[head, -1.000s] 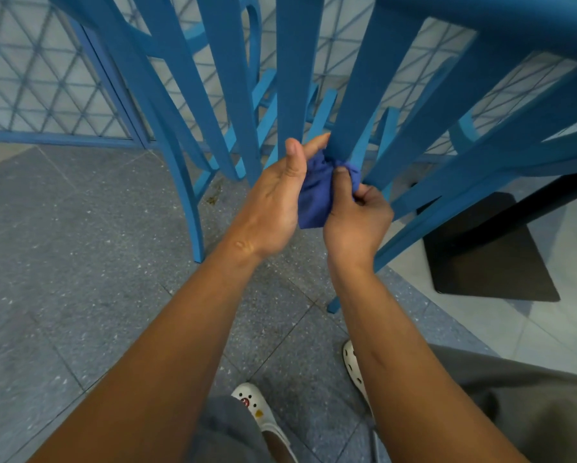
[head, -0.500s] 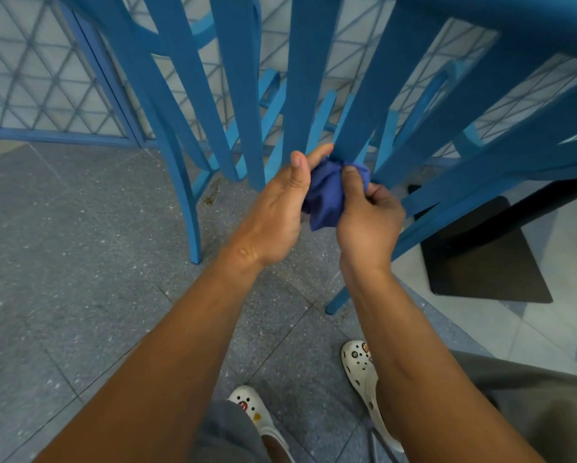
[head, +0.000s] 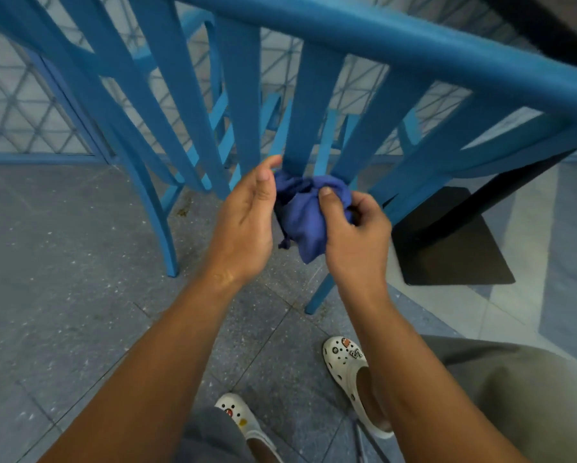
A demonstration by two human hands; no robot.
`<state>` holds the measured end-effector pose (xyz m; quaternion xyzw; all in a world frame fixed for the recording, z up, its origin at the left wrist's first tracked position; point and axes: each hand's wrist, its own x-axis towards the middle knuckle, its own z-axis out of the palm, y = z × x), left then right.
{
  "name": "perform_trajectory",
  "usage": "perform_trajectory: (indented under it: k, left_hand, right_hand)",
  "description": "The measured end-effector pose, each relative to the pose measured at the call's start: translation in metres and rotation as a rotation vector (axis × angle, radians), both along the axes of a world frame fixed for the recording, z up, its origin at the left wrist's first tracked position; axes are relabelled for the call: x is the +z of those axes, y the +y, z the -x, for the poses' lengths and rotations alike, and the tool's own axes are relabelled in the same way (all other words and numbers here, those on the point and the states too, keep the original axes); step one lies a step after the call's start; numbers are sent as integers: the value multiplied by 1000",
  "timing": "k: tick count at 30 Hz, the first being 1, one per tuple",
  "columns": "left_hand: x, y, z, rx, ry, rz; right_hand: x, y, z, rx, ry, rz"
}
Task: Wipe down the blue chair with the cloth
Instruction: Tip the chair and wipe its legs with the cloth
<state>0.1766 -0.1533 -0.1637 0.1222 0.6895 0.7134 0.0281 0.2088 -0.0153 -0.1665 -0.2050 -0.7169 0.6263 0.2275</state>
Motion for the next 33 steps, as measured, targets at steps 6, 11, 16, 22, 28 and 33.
perform_trajectory:
  k: [6, 11, 16, 22, 28, 33]
  left_hand:
    - [23, 33, -21, 103, 129, 59]
    - [46, 55, -22, 23, 238, -30]
    - [39, 55, -19, 49, 187, -64]
    - [38, 53, -15, -68, 182, -19]
    - [40, 51, -16, -99, 171, -1]
    - [39, 48, -17, -109, 184, 44]
  right_hand:
    - [31, 35, -41, -180, 73, 26]
    - [86, 46, -24, -217, 204, -163]
    - [70, 39, -18, -214, 183, -64]
    - [71, 38, -17, -186, 145, -37]
    - [68, 42, -13, -165, 182, -91]
    - [57, 49, -15, -138, 101, -55]
